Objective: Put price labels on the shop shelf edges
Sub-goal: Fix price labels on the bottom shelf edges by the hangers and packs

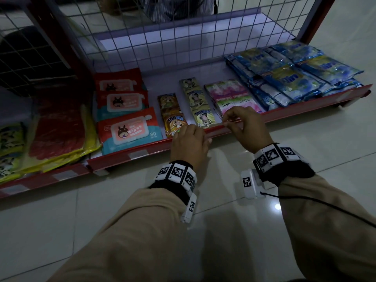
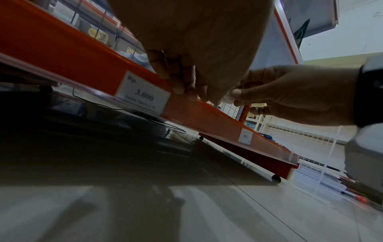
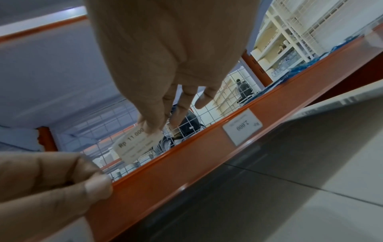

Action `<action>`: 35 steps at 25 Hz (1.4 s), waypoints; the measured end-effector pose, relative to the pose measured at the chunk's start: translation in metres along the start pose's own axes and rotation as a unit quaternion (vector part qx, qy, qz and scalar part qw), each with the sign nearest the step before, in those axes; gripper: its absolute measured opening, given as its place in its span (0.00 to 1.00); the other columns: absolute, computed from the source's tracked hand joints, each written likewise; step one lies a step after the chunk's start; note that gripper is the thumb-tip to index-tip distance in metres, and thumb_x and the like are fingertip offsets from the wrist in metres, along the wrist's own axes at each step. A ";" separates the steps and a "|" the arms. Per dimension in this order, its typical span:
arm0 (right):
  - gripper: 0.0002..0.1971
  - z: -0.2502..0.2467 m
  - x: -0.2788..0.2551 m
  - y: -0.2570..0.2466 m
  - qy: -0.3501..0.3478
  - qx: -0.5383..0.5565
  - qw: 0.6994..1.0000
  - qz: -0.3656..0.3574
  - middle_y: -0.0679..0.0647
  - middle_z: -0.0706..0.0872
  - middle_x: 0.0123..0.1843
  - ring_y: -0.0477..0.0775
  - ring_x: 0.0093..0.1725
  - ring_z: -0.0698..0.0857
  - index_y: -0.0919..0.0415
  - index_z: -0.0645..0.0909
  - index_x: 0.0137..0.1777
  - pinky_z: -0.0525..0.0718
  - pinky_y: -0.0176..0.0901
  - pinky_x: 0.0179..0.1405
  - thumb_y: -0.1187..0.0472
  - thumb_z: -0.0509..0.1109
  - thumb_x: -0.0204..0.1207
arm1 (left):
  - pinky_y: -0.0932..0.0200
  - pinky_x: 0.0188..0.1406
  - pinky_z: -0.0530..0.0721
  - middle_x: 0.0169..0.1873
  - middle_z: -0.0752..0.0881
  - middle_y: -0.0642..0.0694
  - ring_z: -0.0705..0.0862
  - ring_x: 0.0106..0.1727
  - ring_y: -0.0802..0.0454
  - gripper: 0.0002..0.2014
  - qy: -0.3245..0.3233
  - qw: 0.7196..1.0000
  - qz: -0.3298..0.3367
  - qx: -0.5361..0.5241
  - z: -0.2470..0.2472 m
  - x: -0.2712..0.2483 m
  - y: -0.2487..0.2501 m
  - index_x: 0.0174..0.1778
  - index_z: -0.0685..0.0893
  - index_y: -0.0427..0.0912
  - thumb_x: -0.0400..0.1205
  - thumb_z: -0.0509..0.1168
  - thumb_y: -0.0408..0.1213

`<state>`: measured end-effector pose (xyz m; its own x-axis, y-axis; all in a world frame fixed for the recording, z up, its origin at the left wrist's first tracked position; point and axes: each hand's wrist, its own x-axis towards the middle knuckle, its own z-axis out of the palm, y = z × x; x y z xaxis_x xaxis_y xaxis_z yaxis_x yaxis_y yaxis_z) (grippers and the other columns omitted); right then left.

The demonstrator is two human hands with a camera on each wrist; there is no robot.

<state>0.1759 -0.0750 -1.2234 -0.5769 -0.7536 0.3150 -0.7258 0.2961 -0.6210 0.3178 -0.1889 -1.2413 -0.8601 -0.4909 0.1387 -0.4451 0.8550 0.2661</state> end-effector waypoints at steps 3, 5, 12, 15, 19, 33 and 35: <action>0.04 0.002 0.003 0.003 -0.010 -0.014 1.000 -0.001 0.42 0.84 0.41 0.51 0.49 0.79 0.54 0.84 0.45 0.77 0.62 0.56 0.64 0.73 0.74 | 0.52 0.55 0.69 0.53 0.80 0.46 0.74 0.58 0.46 0.11 0.020 0.999 -0.020 -0.043 0.000 0.000 0.001 0.54 0.77 0.45 0.84 0.59 0.47; 0.05 0.002 0.005 0.005 -0.026 -0.018 0.999 0.002 0.42 0.83 0.40 0.49 0.49 0.79 0.54 0.84 0.45 0.77 0.63 0.57 0.65 0.73 0.73 | 0.50 0.58 0.70 0.56 0.80 0.45 0.74 0.61 0.45 0.14 0.021 0.997 -0.033 -0.069 0.002 0.000 0.002 0.62 0.76 0.45 0.84 0.60 0.47; 0.07 0.006 0.004 0.007 -0.068 -0.059 0.996 -0.023 0.55 0.85 0.44 0.61 0.50 0.79 0.59 0.85 0.48 0.77 0.58 0.53 0.67 0.73 0.71 | 0.50 0.59 0.68 0.60 0.76 0.44 0.70 0.64 0.45 0.16 -0.012 1.000 -0.011 0.016 0.007 0.003 0.000 0.66 0.76 0.47 0.85 0.56 0.48; 0.08 0.006 0.002 0.009 -0.083 -0.128 0.986 -0.061 0.61 0.84 0.47 0.64 0.49 0.78 0.63 0.84 0.50 0.75 0.54 0.48 0.66 0.72 0.71 | 0.50 0.59 0.68 0.60 0.76 0.44 0.71 0.63 0.44 0.16 -0.010 0.999 -0.008 0.038 0.007 0.003 0.001 0.66 0.76 0.47 0.86 0.54 0.48; 0.07 0.008 0.002 0.009 -0.109 -0.172 0.976 -0.073 0.62 0.84 0.49 0.64 0.50 0.77 0.64 0.85 0.50 0.73 0.52 0.47 0.65 0.71 0.74 | 0.49 0.60 0.67 0.61 0.75 0.44 0.70 0.65 0.44 0.16 -0.023 0.998 -0.015 0.057 0.006 0.004 0.004 0.66 0.76 0.47 0.86 0.54 0.48; 0.09 0.011 -0.001 0.010 -0.119 -0.205 0.969 -0.073 0.63 0.84 0.52 0.64 0.53 0.76 0.64 0.86 0.55 0.75 0.54 0.48 0.65 0.68 0.78 | 0.48 0.60 0.66 0.62 0.75 0.46 0.70 0.66 0.44 0.15 -0.028 0.996 -0.004 0.085 0.006 0.002 0.006 0.65 0.76 0.48 0.85 0.55 0.48; 0.08 0.011 -0.002 0.011 -0.110 -0.200 0.971 -0.072 0.62 0.84 0.52 0.64 0.53 0.76 0.63 0.86 0.55 0.76 0.54 0.47 0.65 0.67 0.79 | 0.49 0.59 0.67 0.61 0.75 0.46 0.70 0.65 0.44 0.16 -0.021 0.996 -0.001 0.081 0.007 0.001 0.005 0.66 0.75 0.48 0.85 0.55 0.48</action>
<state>0.1733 -0.0762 -1.2387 -0.3964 -0.8984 0.1889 -0.9059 0.3495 -0.2391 0.3132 -0.1836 -1.2461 -0.8671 -0.4888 0.0966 -0.4790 0.8711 0.1083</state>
